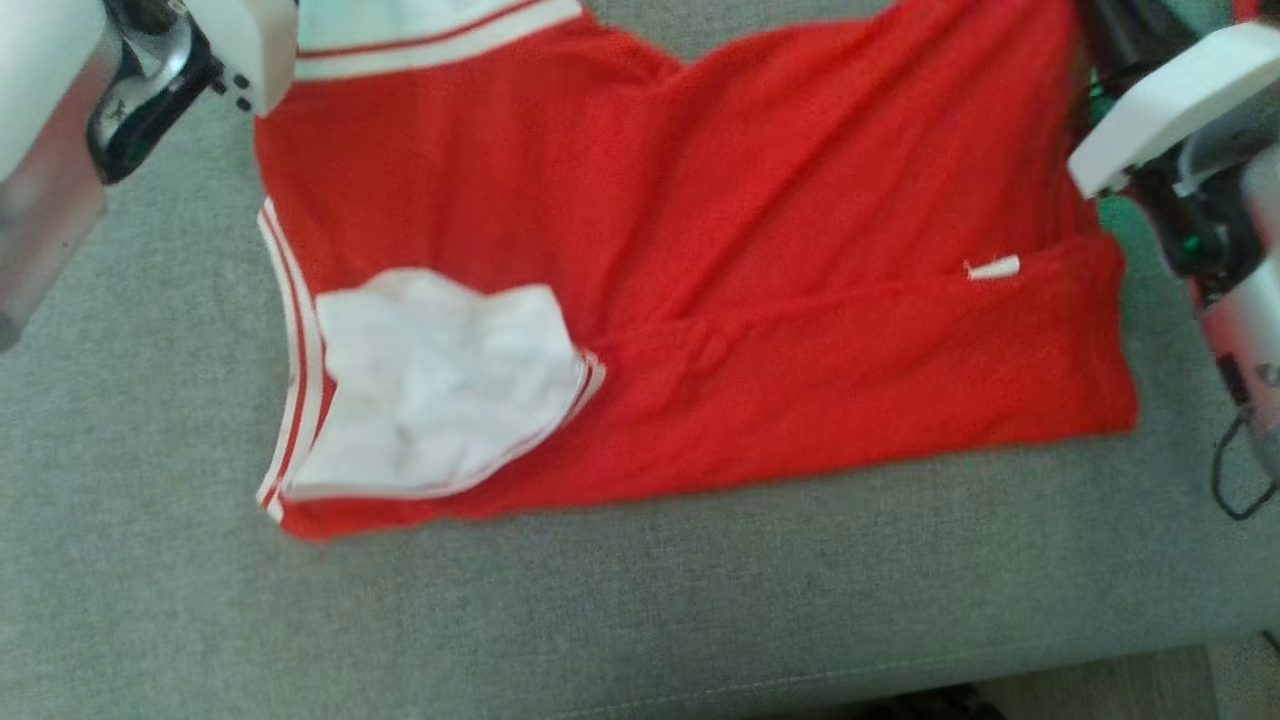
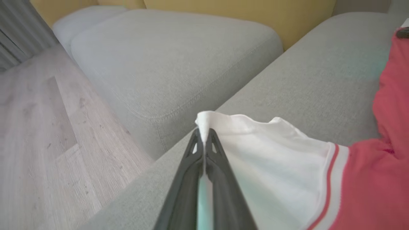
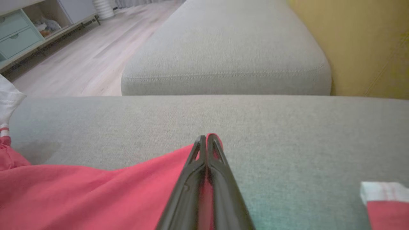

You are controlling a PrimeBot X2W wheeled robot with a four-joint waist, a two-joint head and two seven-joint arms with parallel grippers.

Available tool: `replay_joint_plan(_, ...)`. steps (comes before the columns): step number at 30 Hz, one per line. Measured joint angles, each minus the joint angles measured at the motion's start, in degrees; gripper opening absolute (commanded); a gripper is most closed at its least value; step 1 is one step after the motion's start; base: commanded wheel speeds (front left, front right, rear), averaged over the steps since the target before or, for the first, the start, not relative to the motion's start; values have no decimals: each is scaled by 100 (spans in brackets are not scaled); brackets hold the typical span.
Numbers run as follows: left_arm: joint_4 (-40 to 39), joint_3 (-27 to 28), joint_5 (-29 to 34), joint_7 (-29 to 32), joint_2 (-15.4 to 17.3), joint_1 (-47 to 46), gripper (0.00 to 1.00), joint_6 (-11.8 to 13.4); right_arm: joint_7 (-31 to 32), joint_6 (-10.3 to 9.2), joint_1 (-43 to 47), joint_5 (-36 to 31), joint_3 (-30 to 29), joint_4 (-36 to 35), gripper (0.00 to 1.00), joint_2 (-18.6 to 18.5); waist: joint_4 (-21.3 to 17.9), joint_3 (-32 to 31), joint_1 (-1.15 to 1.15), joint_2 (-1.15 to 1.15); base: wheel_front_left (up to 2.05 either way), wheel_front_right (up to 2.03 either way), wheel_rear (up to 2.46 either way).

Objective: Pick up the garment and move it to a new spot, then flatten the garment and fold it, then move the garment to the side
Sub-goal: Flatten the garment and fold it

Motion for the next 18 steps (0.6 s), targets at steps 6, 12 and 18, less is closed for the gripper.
replay_joint_plan(6,-407,-35,300,-592,243,66,0,3,-246,0,277,213,-15,-349,0,-356,123,-152,0,0,0,0,0)
replay_joint_plan(12,-1294,-103,549,-890,677,910,0,419,-305,0,1304,285,-345,-739,0,-600,291,-394,0,0,0,0,0)
replay_joint_plan(18,-2427,-175,661,-946,1203,1852,0,1047,-297,0,2151,257,-883,-1101,0,-621,441,-659,-1,0,0,0,0)
